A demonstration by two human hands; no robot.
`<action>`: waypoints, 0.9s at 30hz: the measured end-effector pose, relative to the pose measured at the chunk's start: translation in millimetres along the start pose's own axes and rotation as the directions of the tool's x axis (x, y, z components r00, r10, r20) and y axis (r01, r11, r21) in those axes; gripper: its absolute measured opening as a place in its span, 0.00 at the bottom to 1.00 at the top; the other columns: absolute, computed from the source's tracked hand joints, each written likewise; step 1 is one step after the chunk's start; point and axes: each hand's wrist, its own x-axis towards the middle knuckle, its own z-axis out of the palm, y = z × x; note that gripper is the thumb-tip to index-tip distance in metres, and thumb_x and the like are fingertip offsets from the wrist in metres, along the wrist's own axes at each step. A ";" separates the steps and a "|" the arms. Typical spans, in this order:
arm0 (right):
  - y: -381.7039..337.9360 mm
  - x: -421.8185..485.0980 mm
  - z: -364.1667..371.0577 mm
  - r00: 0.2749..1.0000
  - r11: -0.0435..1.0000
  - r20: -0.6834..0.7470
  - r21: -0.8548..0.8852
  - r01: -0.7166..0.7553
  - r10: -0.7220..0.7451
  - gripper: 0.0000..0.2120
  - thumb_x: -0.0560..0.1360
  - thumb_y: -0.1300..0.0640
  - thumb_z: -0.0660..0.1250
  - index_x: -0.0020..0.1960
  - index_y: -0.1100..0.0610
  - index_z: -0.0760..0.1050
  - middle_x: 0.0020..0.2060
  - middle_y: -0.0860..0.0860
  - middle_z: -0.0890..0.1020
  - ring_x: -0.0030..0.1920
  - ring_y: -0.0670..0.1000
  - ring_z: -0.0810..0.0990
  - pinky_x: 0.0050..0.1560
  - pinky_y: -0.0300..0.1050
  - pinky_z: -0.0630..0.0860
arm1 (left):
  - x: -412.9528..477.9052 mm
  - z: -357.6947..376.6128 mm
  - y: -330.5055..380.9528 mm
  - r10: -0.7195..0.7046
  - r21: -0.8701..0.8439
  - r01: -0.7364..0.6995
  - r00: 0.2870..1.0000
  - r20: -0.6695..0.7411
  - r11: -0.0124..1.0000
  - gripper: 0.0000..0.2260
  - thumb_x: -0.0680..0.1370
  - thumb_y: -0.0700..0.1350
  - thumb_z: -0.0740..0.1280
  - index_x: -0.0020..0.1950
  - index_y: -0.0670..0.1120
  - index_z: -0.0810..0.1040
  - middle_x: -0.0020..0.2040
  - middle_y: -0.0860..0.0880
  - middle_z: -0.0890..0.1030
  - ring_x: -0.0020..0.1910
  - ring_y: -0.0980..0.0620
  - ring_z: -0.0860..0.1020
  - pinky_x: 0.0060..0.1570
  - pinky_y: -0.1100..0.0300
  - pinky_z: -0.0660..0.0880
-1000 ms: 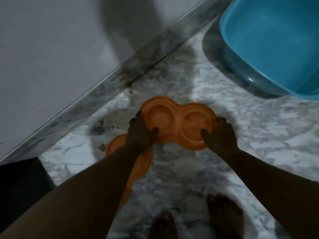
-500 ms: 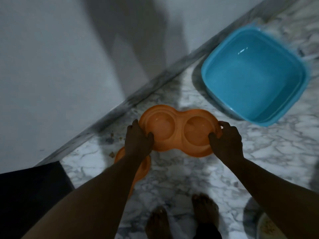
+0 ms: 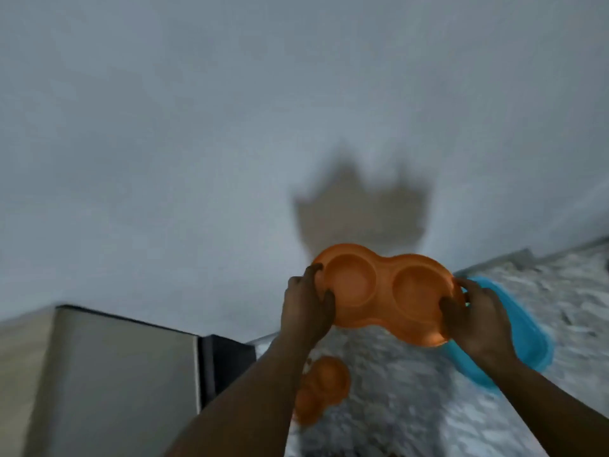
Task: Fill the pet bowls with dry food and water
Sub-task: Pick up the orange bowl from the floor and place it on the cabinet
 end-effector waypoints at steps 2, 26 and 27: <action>-46.1 -17.3 -23.2 0.997 0.997 -0.007 0.010 0.081 -0.081 0.33 0.66 0.44 0.58 0.65 0.61 0.77 0.51 0.65 0.81 0.50 0.67 0.80 0.52 0.59 0.78 | -21.3 -56.1 11.8 -0.001 -0.026 0.000 0.998 -0.058 1.000 0.25 0.77 0.46 0.64 0.74 0.51 0.66 0.61 0.41 0.75 0.56 0.40 0.77 0.52 0.53 0.75; -339.5 -434.9 106.7 0.743 0.775 0.239 0.074 0.628 -0.625 0.24 0.77 0.45 0.66 0.68 0.55 0.75 0.59 0.58 0.77 0.57 0.59 0.78 0.56 0.55 0.77 | -370.4 -439.6 -317.6 -0.217 -0.176 0.151 0.864 -0.455 0.973 0.23 0.77 0.51 0.68 0.71 0.50 0.72 0.67 0.44 0.77 0.65 0.42 0.74 0.63 0.54 0.70; -343.1 -451.7 119.1 0.734 0.770 0.257 0.076 0.633 -0.629 0.24 0.77 0.44 0.66 0.68 0.55 0.75 0.59 0.57 0.77 0.57 0.58 0.78 0.56 0.55 0.77 | -381.9 -447.0 -334.4 -0.235 -0.181 0.170 0.860 -0.453 0.969 0.23 0.76 0.51 0.68 0.71 0.50 0.72 0.67 0.44 0.77 0.65 0.42 0.75 0.63 0.54 0.70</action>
